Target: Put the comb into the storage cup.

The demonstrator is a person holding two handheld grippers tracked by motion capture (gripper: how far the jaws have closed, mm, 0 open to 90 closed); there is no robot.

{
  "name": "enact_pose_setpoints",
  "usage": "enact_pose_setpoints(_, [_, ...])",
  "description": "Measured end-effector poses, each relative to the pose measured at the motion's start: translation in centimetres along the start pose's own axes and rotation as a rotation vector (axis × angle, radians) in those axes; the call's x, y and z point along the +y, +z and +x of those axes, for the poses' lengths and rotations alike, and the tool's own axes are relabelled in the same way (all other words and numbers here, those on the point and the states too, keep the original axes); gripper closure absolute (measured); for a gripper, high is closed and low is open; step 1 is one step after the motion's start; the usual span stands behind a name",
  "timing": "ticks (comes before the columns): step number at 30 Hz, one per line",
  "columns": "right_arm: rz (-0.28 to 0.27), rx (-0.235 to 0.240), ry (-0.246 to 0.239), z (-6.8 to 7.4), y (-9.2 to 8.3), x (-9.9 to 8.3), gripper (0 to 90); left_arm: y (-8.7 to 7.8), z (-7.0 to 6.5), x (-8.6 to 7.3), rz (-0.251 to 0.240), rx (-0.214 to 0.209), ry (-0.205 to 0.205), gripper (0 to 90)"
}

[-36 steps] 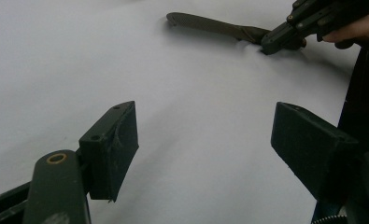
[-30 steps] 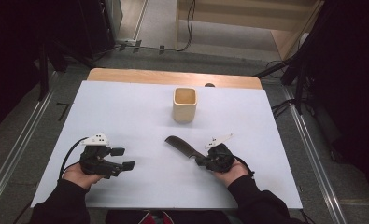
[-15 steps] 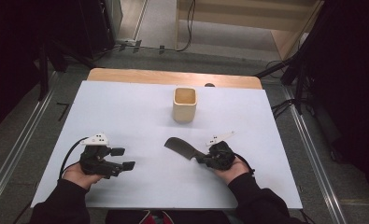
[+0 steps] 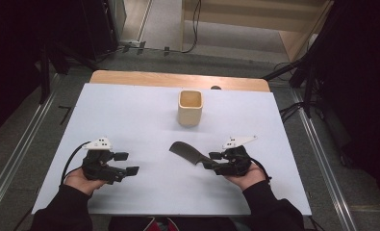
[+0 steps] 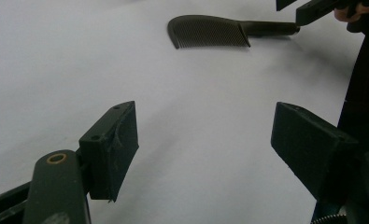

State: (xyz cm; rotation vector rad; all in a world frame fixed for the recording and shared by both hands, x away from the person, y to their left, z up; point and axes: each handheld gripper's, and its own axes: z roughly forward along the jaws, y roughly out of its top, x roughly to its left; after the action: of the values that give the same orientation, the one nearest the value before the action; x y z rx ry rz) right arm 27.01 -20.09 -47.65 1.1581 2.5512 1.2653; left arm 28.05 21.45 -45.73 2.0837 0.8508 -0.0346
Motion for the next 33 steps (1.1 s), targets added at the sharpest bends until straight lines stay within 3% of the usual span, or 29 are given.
enact_pose_setpoints(6, [-0.068, -0.031, -0.031, 0.1, -1.3, -0.3, 36.7, 0.0, 0.0, 0.0, 0.002, 0.001, 0.000, 23.4])
enact_pose_setpoints(15, [-0.091, -0.060, -0.028, 0.1, -2.7, -0.8, 27.0, 0.0, 0.0, 0.0, -0.001, -0.001, -0.001, 23.4])
enact_pose_setpoints(25, [-0.101, -0.095, -0.020, -0.5, -4.4, -2.0, 25.7, 0.0, 0.0, 0.0, 0.000, 0.002, -0.002, 23.4])
enact_pose_setpoints(33, [-0.107, -0.090, -0.007, -0.6, -4.8, -2.8, 25.7, -0.3, 0.0, 0.0, -0.014, 0.010, -0.005, 23.4])
